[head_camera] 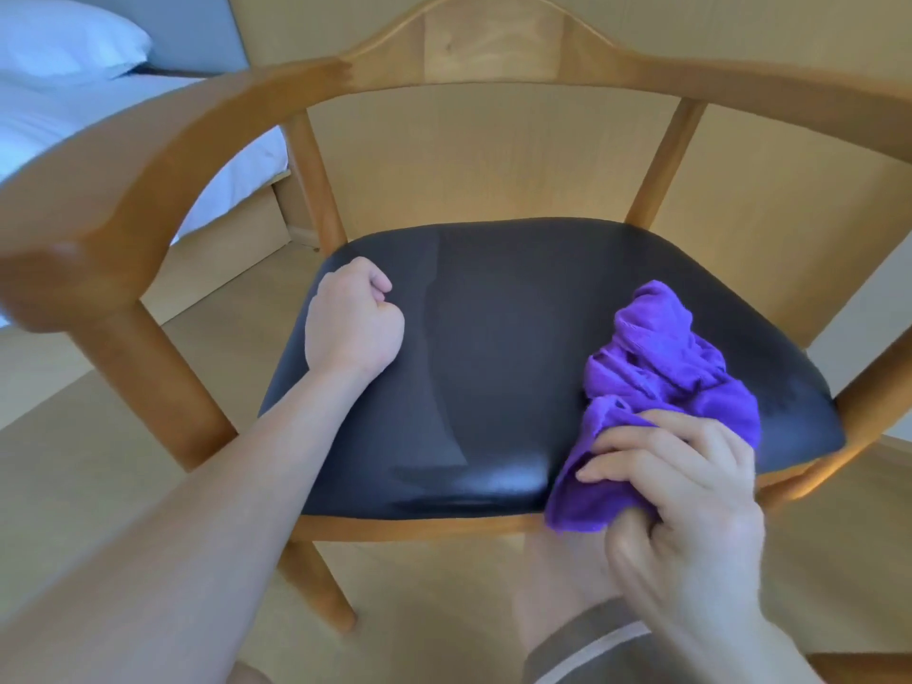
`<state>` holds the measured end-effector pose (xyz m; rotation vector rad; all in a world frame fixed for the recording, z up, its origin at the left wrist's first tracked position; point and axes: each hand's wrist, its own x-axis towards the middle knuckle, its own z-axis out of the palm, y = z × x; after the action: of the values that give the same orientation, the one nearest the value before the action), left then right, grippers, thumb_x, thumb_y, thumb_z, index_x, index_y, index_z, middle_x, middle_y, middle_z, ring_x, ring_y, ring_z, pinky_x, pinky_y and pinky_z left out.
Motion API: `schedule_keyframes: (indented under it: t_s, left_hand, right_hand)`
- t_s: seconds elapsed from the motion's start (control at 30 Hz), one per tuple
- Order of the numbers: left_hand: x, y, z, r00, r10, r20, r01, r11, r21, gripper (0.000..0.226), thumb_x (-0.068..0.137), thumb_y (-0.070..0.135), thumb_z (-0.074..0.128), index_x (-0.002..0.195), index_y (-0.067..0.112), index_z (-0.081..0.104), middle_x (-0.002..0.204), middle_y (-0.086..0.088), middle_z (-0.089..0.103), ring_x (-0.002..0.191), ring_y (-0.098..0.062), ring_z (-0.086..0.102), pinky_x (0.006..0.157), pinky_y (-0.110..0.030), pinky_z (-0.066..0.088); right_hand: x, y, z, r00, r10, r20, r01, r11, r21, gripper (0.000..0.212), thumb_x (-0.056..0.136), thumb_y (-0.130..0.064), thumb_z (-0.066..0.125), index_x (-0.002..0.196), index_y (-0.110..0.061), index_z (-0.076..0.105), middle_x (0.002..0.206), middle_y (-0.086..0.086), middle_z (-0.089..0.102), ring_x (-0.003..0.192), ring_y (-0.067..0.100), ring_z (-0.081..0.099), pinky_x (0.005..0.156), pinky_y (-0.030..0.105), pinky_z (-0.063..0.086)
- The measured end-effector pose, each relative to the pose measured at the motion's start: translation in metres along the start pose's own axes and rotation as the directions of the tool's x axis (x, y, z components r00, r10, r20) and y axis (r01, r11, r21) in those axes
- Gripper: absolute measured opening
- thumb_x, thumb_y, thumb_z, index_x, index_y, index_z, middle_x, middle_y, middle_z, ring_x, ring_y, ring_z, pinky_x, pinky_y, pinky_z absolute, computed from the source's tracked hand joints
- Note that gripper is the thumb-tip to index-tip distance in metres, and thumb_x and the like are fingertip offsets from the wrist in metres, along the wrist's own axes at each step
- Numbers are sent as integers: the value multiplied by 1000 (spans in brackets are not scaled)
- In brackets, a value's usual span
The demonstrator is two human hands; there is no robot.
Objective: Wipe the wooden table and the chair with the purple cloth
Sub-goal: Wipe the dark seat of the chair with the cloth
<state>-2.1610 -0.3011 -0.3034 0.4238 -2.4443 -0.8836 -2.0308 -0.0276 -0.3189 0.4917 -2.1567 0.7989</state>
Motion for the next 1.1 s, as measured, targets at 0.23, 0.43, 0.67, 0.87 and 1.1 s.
schedule_keyframes:
  t_s: [0.23, 0.43, 0.67, 0.87, 1.1]
  left_hand:
    - [3, -2, -1, 1000, -22, -15, 21, 998, -57, 32, 74, 4, 42, 85, 30, 58, 86, 13, 60, 80, -3, 55, 58, -22, 35]
    - [2, 0, -4, 998, -61, -26, 58, 991, -120, 29, 79, 4, 43, 79, 27, 59, 85, 15, 60, 82, -8, 57, 60, -24, 39]
    - [-20, -10, -16, 997, 67, 34, -64, 994, -87, 34, 76, -3, 44, 86, 24, 62, 93, 13, 57, 93, -12, 53, 71, -21, 40]
    - [-28, -7, -21, 996, -30, -82, 19, 992, -127, 34, 78, -2, 43, 79, 28, 60, 83, 18, 55, 84, -4, 52, 64, -15, 34]
    - [-27, -7, -20, 996, -19, -88, 10, 995, -98, 33, 75, -4, 42, 76, 26, 57, 80, 14, 55, 85, -10, 52, 63, -16, 34]
  right_hand:
    - [11, -82, 50, 829, -331, 451, 284, 944, 169, 36, 76, -30, 49, 97, -21, 76, 115, -6, 71, 113, 24, 60, 111, 43, 36]
    - [3, -51, 35, 741, -306, 597, 332, 941, 69, 49, 91, -63, 54, 122, -30, 72, 134, -11, 65, 132, 21, 53, 119, 52, 28]
    - [44, -56, 58, 710, -304, 635, 295, 947, 124, 17, 80, -29, 47, 88, -34, 62, 95, -17, 56, 91, 17, 49, 87, 38, 40]
    - [143, -10, 135, 634, -75, 770, 96, 995, 18, 18, 90, -25, 46, 88, -38, 59, 97, -13, 53, 98, 19, 45, 87, 42, 40]
    - [210, 28, 219, 747, 321, 583, -227, 946, -230, 27, 94, -33, 43, 109, -27, 65, 114, -4, 58, 109, 26, 55, 82, 41, 49]
